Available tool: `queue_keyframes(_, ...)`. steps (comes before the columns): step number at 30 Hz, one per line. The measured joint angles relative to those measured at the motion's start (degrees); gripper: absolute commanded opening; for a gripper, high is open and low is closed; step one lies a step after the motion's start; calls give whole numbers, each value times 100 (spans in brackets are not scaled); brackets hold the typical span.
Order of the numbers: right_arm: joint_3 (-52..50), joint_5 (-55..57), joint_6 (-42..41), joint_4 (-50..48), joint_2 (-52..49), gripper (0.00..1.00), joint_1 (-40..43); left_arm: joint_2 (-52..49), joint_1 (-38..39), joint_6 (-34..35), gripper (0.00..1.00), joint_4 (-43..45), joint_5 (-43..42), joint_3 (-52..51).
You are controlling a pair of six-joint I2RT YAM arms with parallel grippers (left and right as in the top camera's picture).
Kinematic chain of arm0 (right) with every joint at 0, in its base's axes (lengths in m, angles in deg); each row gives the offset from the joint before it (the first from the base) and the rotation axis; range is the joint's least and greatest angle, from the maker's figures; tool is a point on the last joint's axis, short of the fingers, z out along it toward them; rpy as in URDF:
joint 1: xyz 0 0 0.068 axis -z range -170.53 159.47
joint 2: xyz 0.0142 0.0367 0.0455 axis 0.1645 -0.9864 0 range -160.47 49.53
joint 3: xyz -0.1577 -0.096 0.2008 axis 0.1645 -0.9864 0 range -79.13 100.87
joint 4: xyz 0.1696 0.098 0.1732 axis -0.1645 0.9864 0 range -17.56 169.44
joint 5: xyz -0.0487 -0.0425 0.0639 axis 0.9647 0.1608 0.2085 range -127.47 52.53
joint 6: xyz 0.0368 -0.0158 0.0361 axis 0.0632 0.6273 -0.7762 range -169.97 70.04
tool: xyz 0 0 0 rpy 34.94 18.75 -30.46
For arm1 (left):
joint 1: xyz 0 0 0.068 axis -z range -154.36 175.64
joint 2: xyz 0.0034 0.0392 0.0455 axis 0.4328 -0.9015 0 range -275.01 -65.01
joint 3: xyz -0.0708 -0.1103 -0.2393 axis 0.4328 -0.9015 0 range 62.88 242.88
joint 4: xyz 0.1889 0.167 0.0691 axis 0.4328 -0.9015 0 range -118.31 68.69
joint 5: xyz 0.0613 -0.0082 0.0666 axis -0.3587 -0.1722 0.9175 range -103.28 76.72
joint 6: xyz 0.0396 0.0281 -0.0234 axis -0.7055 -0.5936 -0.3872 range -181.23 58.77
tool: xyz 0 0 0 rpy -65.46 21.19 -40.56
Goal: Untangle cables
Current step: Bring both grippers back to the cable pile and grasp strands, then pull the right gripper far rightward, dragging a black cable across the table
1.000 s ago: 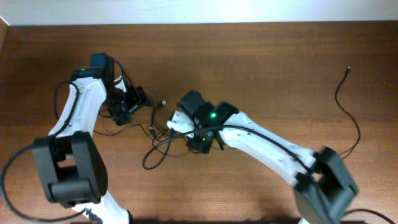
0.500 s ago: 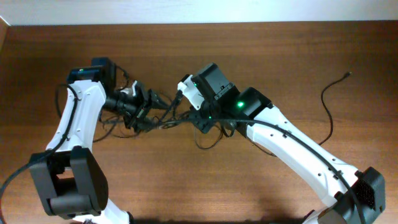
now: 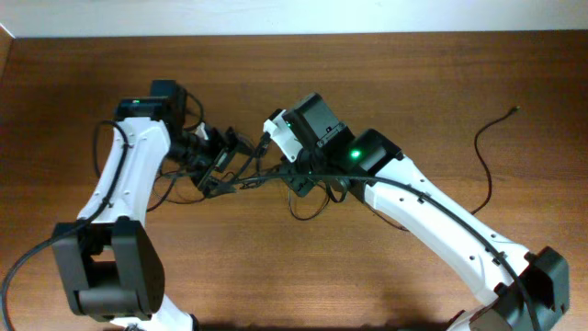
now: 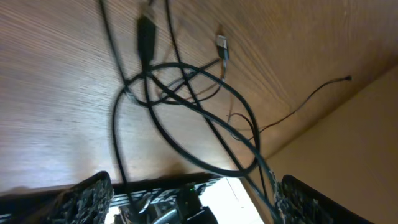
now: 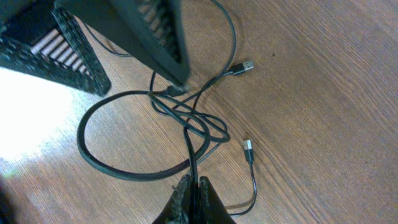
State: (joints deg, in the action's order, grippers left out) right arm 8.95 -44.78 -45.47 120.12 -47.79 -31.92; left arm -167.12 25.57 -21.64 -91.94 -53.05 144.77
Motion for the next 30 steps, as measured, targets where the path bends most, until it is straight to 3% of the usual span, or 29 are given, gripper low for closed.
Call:
queue_keyframes(2,0,0,0,2,0,4,0,0,258,308,84,146,-2,0)
queue_keyframes(6,2,0,0,4,0,4,7,0,490,540,66,286,68,0)
queue_keyframes(11,0,0,-2,4,0,4,7,0,490,573,60,424,304,-26)
queue_keyframes(14,0,0,-2,9,0,4,7,0,490,590,67,761,341,-315)
queue_keyframes(16,2,-2,-2,9,0,4,7,-59,490,608,53,780,291,-455)
queue_keyframes(18,0,0,-2,7,0,4,4,-240,490,621,26,898,243,-468)
queue_keyframes(21,0,0,-2,13,0,4,4,-549,487,629,1,1119,225,-531)
queue_keyframes(25,13,-188,-2,46,9,4,7,-581,372,654,0,1443,264,-546)
queue_keyframes(30,317,-463,0,76,680,4,7,-581,258,654,0,1598,1167,-546)
